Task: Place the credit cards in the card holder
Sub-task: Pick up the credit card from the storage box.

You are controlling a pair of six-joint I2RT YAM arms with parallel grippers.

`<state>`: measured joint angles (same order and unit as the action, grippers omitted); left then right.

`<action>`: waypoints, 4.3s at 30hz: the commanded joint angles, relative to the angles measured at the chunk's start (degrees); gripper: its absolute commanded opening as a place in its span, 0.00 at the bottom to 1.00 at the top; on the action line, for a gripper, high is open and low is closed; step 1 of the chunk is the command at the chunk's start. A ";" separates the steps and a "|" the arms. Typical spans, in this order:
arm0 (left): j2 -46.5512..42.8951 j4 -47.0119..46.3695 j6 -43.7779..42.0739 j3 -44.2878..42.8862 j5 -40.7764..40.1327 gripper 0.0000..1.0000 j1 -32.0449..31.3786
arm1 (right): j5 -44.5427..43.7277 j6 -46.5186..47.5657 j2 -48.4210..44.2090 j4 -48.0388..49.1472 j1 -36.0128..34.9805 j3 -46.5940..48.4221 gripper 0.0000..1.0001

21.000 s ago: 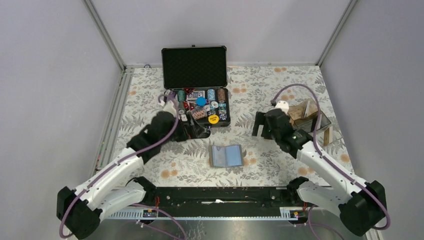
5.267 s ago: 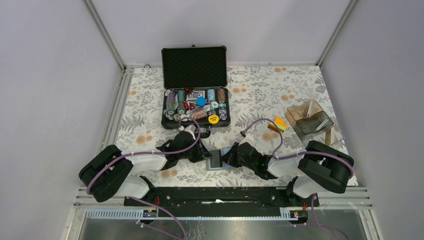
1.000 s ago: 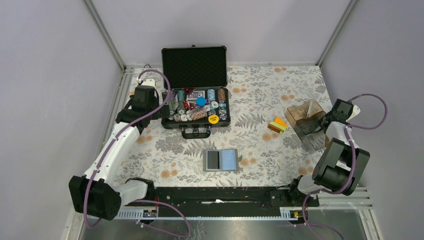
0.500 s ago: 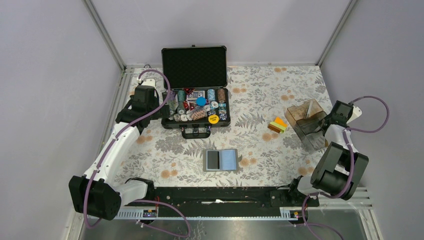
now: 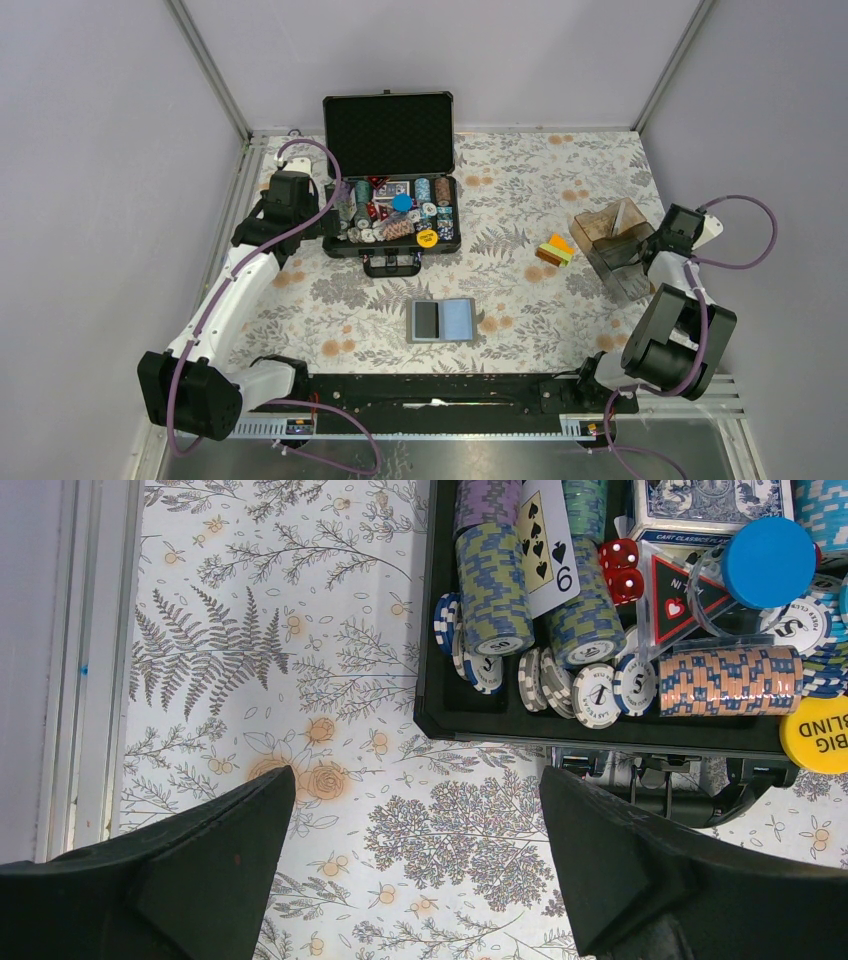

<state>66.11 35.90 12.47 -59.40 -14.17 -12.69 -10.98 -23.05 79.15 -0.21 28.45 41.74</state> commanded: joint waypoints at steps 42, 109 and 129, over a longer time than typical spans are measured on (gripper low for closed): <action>-0.61 -2.68 0.14 0.49 0.99 0.99 -0.48 | -8.73 3.21 -0.66 0.97 -5.88 -1.01 0.43; -1.61 -2.77 0.01 1.18 0.38 0.99 -1.37 | -5.89 -0.63 4.23 11.65 -6.74 -4.38 0.29; -1.61 -2.77 0.10 1.17 0.63 0.99 -1.37 | -6.90 -0.18 -1.37 9.25 -6.74 -2.63 0.29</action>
<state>66.06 35.88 12.47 -58.48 -13.76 -13.82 -16.93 -23.22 80.01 9.50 22.06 37.21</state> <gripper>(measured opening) 0.985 0.291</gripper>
